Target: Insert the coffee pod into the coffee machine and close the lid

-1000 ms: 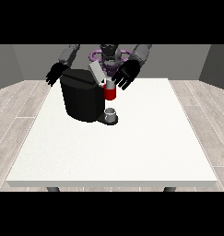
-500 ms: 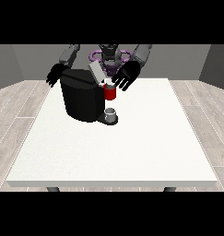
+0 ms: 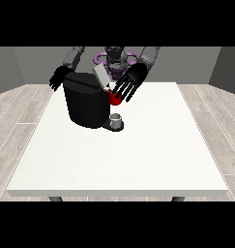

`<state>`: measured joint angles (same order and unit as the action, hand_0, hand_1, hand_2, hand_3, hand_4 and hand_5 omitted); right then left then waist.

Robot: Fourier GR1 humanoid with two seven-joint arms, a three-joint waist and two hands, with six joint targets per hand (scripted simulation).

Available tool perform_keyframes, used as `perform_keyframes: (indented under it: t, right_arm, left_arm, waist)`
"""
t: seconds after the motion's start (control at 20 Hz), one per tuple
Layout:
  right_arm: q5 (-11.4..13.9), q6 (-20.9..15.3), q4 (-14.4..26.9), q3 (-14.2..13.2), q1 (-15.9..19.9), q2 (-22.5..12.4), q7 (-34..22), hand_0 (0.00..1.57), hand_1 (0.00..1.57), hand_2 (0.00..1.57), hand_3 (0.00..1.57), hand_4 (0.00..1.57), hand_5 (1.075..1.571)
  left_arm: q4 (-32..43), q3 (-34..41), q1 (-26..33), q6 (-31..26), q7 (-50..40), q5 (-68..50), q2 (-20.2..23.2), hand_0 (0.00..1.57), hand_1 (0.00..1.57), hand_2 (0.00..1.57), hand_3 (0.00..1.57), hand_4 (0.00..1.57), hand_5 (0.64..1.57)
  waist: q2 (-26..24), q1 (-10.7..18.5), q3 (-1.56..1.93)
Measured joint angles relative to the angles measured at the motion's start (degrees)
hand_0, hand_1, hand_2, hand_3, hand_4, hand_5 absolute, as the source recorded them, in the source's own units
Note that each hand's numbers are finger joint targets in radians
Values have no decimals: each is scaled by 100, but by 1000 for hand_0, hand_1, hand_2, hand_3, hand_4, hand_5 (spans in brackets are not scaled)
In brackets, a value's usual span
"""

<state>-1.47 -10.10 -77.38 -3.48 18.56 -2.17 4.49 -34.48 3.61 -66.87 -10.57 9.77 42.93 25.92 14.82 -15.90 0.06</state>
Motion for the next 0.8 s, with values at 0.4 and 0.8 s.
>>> perform_keyframes:
  t: [0.4,0.8]
  right_arm:
    - [-58,21,63,-31,-221,17,26,0,0,0,0,427,1571]
    - [-168,83,-23,-68,-597,19,33,0,0,0,0,398,1571]
  left_arm:
    - [-22,-7,108,-182,-64,38,-76,0,0,0,0,0,1571]
    - [-146,85,604,-194,16,-85,-285,0,0,0,0,0,1571]
  waist:
    - [-325,117,-4]
    - [-831,343,-5]
